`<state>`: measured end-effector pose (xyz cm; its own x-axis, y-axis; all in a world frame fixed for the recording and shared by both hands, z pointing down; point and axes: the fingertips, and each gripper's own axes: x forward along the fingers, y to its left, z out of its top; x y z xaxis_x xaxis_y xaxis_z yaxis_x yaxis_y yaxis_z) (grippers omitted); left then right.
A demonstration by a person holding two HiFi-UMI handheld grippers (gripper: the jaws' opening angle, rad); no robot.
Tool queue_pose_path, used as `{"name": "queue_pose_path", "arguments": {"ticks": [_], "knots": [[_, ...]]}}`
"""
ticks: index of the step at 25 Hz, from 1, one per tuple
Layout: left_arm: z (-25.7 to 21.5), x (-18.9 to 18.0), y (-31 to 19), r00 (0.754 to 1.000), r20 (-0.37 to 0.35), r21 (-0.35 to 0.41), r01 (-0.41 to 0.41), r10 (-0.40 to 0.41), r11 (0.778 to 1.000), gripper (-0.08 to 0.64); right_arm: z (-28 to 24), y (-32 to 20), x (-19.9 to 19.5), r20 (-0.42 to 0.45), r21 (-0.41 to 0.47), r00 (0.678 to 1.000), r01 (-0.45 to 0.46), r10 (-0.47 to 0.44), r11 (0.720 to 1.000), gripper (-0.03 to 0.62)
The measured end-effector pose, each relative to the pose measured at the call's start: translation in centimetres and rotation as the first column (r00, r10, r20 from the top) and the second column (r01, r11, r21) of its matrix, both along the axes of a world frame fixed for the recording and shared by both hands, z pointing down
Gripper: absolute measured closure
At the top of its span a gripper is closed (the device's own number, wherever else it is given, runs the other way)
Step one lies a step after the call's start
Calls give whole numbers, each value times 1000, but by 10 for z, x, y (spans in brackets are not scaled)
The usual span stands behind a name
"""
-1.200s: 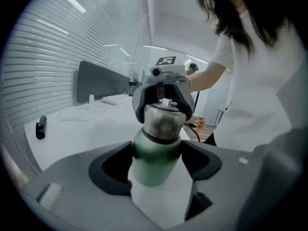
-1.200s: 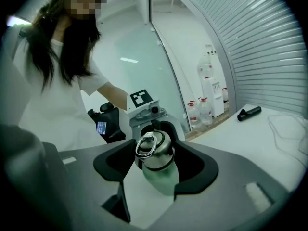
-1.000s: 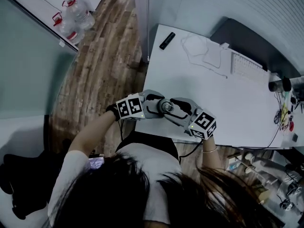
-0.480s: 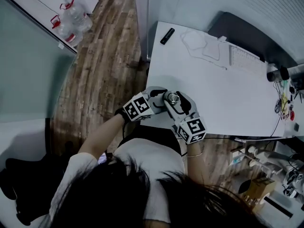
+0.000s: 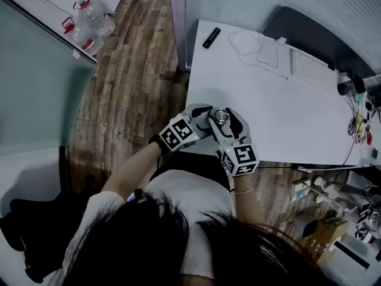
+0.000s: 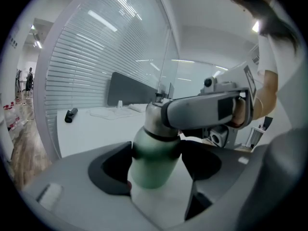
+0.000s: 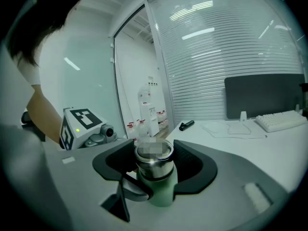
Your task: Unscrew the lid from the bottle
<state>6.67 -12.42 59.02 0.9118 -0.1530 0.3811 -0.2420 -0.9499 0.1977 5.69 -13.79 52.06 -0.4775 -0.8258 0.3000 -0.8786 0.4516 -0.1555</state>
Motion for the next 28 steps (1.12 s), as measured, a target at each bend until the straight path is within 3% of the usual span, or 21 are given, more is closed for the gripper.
{"name": "queue_pose_path", "arguments": {"ticks": [4, 8, 11, 15, 21, 25, 28], "knots": [[3, -1, -1, 998, 16, 3, -65, 65, 998, 189, 0, 1, -2, 23, -8, 983, 181, -181, 983, 342], [3, -2, 3, 985, 29, -12, -170, 170, 985, 189, -2, 4, -6, 38, -6, 929, 368, -367, 930, 342], [4, -2, 4, 969, 36, -22, -246, 246, 969, 189, -1, 7, -8, 50, 0, 869, 493, -492, 870, 342], [8, -2, 4, 937, 48, -35, -344, 345, 938, 189, -5, 9, -11, 47, -10, 768, 640, -639, 769, 342], [8, -4, 6, 891, 76, -48, -445, 448, 894, 187, -7, 12, -17, 65, -37, 617, 787, -784, 616, 342], [7, -3, 5, 878, 89, -50, -468, 471, 882, 187, -6, 13, -16, 82, -43, 554, 832, -828, 553, 342], [8, -3, 6, 877, 92, -49, -469, 472, 882, 187, -7, 15, -17, 94, -35, 529, 848, -843, 528, 342]]}}
